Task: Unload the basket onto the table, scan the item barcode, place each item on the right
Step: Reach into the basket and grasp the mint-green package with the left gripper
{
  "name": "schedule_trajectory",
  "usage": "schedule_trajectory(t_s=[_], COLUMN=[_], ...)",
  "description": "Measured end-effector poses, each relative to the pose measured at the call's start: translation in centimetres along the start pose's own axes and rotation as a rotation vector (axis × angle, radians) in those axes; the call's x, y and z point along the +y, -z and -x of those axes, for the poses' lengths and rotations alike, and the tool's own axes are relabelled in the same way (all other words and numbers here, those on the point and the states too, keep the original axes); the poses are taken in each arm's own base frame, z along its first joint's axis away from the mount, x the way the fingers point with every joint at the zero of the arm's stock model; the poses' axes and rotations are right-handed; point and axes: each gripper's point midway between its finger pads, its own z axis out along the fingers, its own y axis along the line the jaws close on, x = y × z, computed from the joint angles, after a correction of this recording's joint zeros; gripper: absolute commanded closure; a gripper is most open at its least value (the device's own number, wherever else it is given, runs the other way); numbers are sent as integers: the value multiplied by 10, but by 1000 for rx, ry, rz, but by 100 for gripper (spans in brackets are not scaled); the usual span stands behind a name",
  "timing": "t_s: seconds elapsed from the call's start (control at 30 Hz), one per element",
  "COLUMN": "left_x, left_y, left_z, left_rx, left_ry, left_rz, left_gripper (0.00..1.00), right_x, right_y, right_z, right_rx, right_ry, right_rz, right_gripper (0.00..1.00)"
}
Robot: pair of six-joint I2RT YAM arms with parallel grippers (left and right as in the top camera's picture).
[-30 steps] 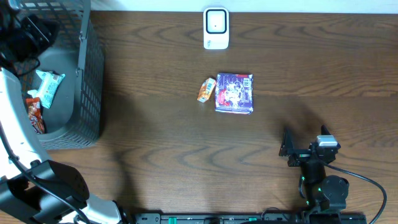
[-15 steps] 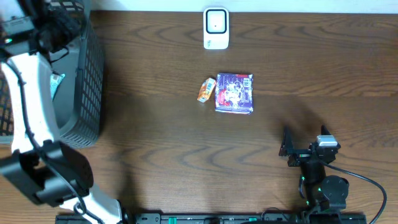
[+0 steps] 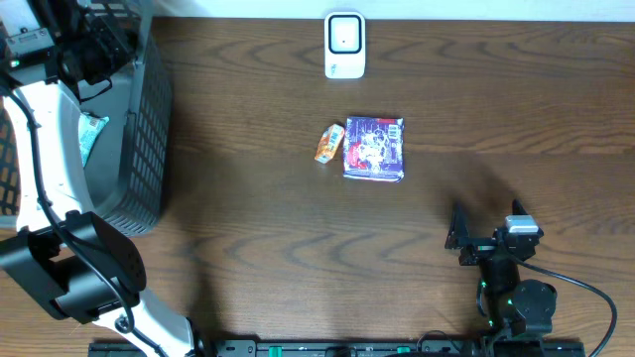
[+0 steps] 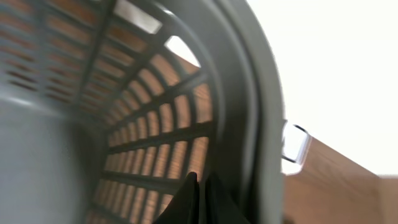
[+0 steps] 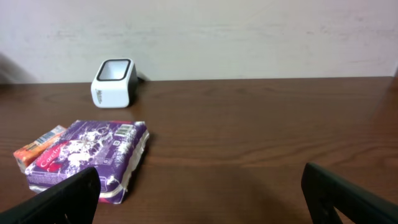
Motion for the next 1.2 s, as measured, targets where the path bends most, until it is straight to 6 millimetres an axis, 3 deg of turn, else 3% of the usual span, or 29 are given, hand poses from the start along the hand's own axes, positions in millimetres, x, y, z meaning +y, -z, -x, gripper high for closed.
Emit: schedule_trajectory(t_s=[0.27, 0.33, 0.53, 0.6, 0.63, 0.77, 0.93, 1.2], left_x=[-9, -2, 38, 52, 58, 74, 86, 134], left_y=[14, 20, 46, 58, 65, 98, 121, 104], left_z=[0, 5, 27, 38, 44, 59, 53, 23], left_rx=[35, 21, -55, -94, -118, -195, -208, -151], left_ry=[30, 39, 146, 175, 185, 226, 245, 151], left_rz=[-149, -151, -100, -84, -75, -39, 78, 475], left_gripper=[92, 83, 71, 55, 39, 21, 17, 17], right_x=[0, 0, 0, 0, 0, 0, 0, 0], right_y=[0, 0, 0, 0, 0, 0, 0, 0], right_z=[0, 0, 0, 0, 0, 0, 0, 0], right_rx=[0, 0, 0, 0, 0, 0, 0, 0], right_ry=[0, 0, 0, 0, 0, 0, 0, 0], right_rz=[0, 0, 0, 0, 0, 0, -1, 0], right_gripper=[1, 1, 1, 1, 1, 1, 1, 1])
